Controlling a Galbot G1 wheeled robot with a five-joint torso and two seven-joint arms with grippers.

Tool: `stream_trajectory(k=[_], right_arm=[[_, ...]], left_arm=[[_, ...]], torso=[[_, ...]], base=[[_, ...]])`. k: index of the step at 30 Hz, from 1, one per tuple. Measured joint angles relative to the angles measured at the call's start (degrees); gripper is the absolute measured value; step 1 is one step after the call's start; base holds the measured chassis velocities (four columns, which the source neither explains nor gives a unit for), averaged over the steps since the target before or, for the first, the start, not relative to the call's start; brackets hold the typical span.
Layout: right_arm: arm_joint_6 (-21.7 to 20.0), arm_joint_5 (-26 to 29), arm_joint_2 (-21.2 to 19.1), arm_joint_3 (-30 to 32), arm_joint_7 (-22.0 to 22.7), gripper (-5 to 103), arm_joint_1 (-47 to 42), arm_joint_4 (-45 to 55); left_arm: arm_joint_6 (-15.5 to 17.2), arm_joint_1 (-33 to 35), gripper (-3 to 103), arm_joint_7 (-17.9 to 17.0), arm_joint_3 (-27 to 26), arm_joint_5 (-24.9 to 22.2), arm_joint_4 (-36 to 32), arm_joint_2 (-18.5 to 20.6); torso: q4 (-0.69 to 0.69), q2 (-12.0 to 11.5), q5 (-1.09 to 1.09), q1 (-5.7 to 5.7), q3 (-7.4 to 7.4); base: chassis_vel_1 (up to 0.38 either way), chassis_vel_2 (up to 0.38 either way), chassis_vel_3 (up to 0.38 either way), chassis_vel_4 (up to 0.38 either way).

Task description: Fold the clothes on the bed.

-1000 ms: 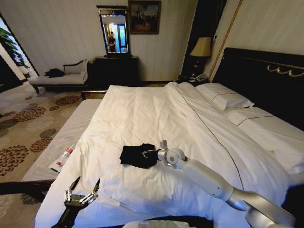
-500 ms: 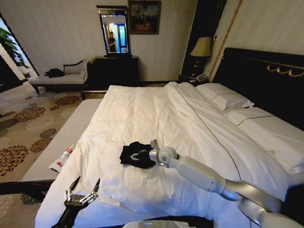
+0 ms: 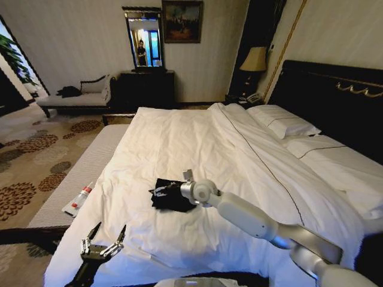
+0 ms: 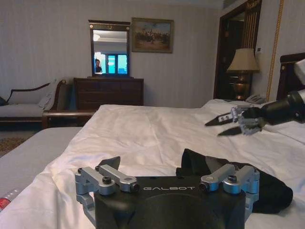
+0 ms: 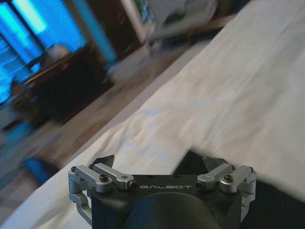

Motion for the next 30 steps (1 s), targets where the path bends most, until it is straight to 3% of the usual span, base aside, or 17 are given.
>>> stream_trajectory(k=[1, 5, 6, 11, 14, 30], right_arm=[[0.0, 0.0, 0.0, 0.0, 0.0, 100, 0.0, 0.0], [10.2, -15.7, 1.5, 3.8, -2.1, 100, -4.1, -6.8], [10.2, -15.7, 1.5, 3.8, -2.1, 100, -4.1, -6.8], [19.1, -33.5, 7.1, 5.7, -4.4, 100, -7.1, -15.1], [21.3, -38.4, 10.4, 6.1, -5.4, 100, -8.1, -18.1], [24.2, -45.1, 19.1, 2.5, -8.3, 100, -6.0, -33.9]], left_arm=[[0.0, 0.0, 100, 0.0, 0.0, 0.0, 0.0, 0.0], [0.0, 0.0, 100, 0.0, 0.0, 0.0, 0.0, 0.0], [0.0, 0.0, 100, 0.0, 0.0, 0.0, 0.0, 0.0], [0.0, 0.0, 100, 0.0, 0.0, 0.0, 0.0, 0.0], [0.0, 0.0, 100, 0.0, 0.0, 0.0, 0.0, 0.0], [0.0, 0.0, 100, 0.0, 0.0, 0.0, 0.0, 0.0]], torso=[[0.00, 0.0, 0.00, 0.00, 0.00], [0.01, 0.0, 0.00, 0.00, 0.00], [0.01, 0.0, 0.00, 0.00, 0.00], [0.01, 0.0, 0.00, 0.01, 0.00], [0.03, 0.0, 0.01, 0.00, 0.00], [0.02, 0.0, -0.01, 0.00, 0.00]], base=[[0.000, 0.000, 0.000, 0.000], [0.000, 0.000, 0.000, 0.000], [0.000, 0.000, 0.000, 0.000], [0.000, 0.000, 0.000, 0.000], [0.000, 0.000, 0.000, 0.000], [0.000, 0.000, 0.000, 0.000]])
